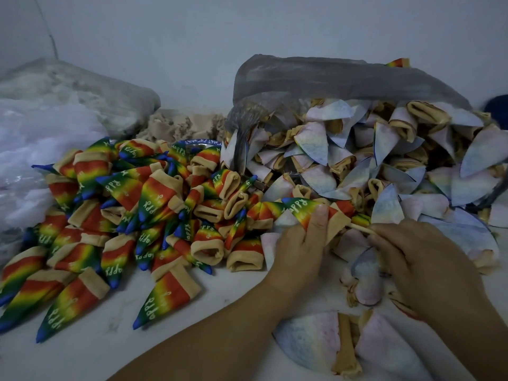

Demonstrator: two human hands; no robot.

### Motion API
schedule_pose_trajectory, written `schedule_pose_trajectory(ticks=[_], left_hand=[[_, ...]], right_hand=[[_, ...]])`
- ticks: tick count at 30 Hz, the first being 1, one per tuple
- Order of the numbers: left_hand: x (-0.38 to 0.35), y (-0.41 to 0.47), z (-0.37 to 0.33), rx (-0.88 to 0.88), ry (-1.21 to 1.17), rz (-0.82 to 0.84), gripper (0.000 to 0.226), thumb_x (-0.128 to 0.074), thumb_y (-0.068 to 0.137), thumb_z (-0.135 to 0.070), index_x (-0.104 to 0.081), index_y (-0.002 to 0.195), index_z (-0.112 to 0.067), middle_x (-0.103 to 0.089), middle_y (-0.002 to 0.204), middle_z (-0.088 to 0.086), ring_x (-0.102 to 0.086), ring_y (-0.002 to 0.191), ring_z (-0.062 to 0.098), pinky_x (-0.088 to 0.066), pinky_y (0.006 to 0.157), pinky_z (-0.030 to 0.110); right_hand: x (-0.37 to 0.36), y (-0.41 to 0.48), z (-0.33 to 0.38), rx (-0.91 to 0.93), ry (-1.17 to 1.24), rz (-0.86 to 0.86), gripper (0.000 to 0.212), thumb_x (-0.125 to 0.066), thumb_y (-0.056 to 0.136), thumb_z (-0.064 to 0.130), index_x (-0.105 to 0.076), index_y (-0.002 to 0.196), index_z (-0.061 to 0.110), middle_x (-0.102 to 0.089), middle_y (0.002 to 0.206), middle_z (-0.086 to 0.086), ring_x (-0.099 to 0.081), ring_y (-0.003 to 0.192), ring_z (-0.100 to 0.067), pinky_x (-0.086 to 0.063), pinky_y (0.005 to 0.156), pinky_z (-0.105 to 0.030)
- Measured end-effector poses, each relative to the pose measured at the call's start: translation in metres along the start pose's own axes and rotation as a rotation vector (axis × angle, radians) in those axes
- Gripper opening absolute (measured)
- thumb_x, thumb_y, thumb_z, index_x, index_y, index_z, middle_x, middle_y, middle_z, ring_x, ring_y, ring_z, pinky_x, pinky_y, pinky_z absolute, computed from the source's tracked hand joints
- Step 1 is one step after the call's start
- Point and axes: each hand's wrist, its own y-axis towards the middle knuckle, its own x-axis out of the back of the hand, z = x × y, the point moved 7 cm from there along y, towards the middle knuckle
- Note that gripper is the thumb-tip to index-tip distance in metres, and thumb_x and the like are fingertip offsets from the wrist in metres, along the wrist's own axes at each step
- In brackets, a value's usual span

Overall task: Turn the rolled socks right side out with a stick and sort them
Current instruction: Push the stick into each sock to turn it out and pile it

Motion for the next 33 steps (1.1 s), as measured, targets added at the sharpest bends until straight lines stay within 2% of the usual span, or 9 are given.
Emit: schedule_pose_trajectory(ticks=[1,2,4,7,11,15,20,25,33], left_hand=[[0.000,0.003,0.006,0.116,0.069,0.062,0.021,-0.037,0.103,-0.029,-0.053,0.110,-0.017,-0.062,0.059,-0.012,-0.055,0.049,0.000,-0.033,0.044,0.014],[0.010,0.002,0.004,0.106,0.204,-0.118,0.029,-0.051,0.089,-0.020,-0.047,0.116,-0.008,-0.064,0.059,-0.006,-0.056,0.046,0.005,-0.034,0.041,0.016],[0.015,-0.007,0.013,0.137,0.185,-0.190,0.030,-0.041,0.093,-0.010,-0.053,0.120,-0.004,-0.068,0.066,-0.003,-0.061,0.053,0.008,-0.042,0.046,0.015],[0.008,-0.005,0.013,0.215,-0.131,-0.127,0.047,-0.032,0.104,-0.038,-0.069,0.110,-0.010,-0.062,0.076,-0.014,-0.061,0.074,0.006,-0.047,0.069,0.017],[0.001,-0.005,0.025,0.356,-0.251,-0.041,0.079,-0.035,0.083,-0.080,-0.069,0.098,-0.011,-0.071,0.096,0.006,-0.065,0.099,0.019,-0.048,0.094,0.034],[0.009,-0.002,0.019,0.307,-0.346,-0.016,0.059,-0.038,0.090,-0.072,-0.065,0.067,-0.025,-0.059,0.062,-0.007,-0.056,0.064,0.009,-0.042,0.070,0.024],[0.016,0.002,0.008,0.226,-0.463,-0.075,0.057,-0.032,0.095,-0.060,-0.065,0.065,-0.025,-0.058,0.060,-0.006,-0.047,0.055,0.007,-0.039,0.058,0.017],[0.012,0.000,0.004,0.205,-0.370,-0.032,0.060,-0.031,0.105,-0.047,-0.064,0.062,-0.021,-0.054,0.059,-0.002,-0.048,0.057,0.005,-0.039,0.059,0.013],[0.015,0.000,0.007,0.208,-0.341,-0.014,0.059,-0.034,0.106,-0.041,-0.063,0.057,-0.025,-0.052,0.056,-0.001,-0.047,0.055,0.006,-0.039,0.058,0.014]], right_hand=[[-0.003,-0.002,0.003,-0.022,0.036,-0.004,0.022,-0.051,0.094,0.018,-0.071,0.098,0.010,-0.064,0.078,-0.010,-0.060,0.070,-0.032,-0.044,0.061,-0.035],[-0.007,-0.004,0.008,-0.055,0.091,-0.002,0.019,-0.054,0.096,0.014,-0.071,0.102,0.010,-0.067,0.084,-0.010,-0.062,0.075,-0.032,-0.044,0.064,-0.036],[-0.015,-0.010,0.015,-0.138,0.185,0.011,0.029,-0.045,0.095,0.028,-0.069,0.109,0.020,-0.070,0.095,-0.001,-0.064,0.087,-0.025,-0.042,0.069,-0.030],[-0.015,-0.012,0.020,-0.177,0.233,0.012,0.041,-0.037,0.092,0.042,-0.067,0.116,0.027,-0.069,0.107,0.007,-0.063,0.099,-0.019,-0.043,0.076,-0.028],[-0.009,-0.004,0.018,-0.027,0.188,-0.023,0.031,-0.044,0.099,0.035,-0.070,0.106,0.019,-0.069,0.085,-0.003,-0.065,0.076,-0.025,-0.047,0.059,-0.029],[-0.006,-0.005,-0.001,0.014,0.080,-0.048,0.040,-0.036,0.092,0.030,-0.069,0.107,0.014,-0.062,0.076,-0.007,-0.060,0.066,-0.029,-0.051,0.055,-0.043],[-0.004,-0.007,-0.003,0.030,-0.040,-0.057,0.015,-0.059,0.084,-0.002,-0.070,0.091,0.003,-0.065,0.070,-0.009,-0.063,0.056,-0.026,-0.034,0.053,-0.025],[-0.018,-0.014,-0.018,-0.314,0.171,0.054,0.027,-0.037,0.094,0.041,-0.061,0.092,0.028,-0.056,0.069,0.011,-0.051,0.063,-0.013,-0.036,0.052,-0.030],[-0.006,-0.007,-0.020,-0.146,0.150,-0.011,0.030,-0.043,0.091,0.034,-0.069,0.097,0.020,-0.058,0.076,0.010,-0.050,0.066,-0.008,-0.032,0.058,-0.014]])
